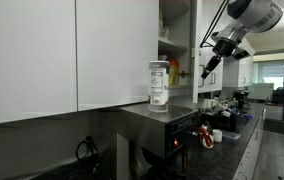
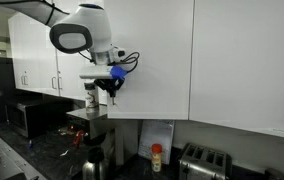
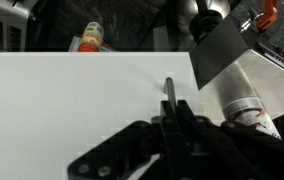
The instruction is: Open the right cabinet door, take the container and put it in the cabinet, then close the cabinet door
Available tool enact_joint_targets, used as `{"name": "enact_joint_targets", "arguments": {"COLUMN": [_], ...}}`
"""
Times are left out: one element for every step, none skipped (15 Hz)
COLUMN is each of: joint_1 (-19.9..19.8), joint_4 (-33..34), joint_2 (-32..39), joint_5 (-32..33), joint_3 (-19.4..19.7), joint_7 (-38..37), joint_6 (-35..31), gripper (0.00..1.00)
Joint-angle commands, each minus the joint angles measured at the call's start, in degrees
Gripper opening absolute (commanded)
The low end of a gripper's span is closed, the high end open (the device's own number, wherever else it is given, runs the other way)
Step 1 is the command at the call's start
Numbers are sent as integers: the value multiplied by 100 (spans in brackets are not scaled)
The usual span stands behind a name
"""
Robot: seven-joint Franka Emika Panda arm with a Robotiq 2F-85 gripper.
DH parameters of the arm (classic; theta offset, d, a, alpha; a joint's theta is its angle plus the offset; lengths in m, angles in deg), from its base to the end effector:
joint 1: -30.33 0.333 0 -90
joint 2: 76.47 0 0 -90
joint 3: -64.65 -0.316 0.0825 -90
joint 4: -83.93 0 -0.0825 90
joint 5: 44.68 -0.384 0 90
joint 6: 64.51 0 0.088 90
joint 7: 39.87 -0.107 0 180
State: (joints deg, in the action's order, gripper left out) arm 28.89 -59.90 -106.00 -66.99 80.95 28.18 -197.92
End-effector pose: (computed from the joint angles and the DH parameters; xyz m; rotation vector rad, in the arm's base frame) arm 0.4016 -0.1285 0.4868 -2.7376 -0.9443 -0.7828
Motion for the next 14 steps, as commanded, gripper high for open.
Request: {"name": "enact_joint_targets", "arguments": {"joint_1": [-207,-265,-297,-354,-408,-458,-500,-542,-577,-612,-655,-694,-725,-769], "joint_4": [-228,-262,-271,-281,-269,-259,-236,-207,-199,-188,-166,-147,-122,-52], "joint_2": [-851,-937,-1007,-1066,-1101,-1140,-1159,-1178,-1196,-1217,-1224,-1227,-1231,-1255], "joint_5": [286,385,469,567,651,731,809,873,918,956,975,1041,1073,1112], "joint_3": [234,325,434,526,610,699,777,846,907,960,997,1030,1059,1076], "joint_7": [10,35,96,133,158,200,234,259,279,284,224,241,227,200], "joint_6": [477,565,676,764,826,913,989,1062,1089,1123,1197,1296,1393,1593], "gripper": [2,2,2,2,2,2,2,2,2,2,2,35,36,40]}}
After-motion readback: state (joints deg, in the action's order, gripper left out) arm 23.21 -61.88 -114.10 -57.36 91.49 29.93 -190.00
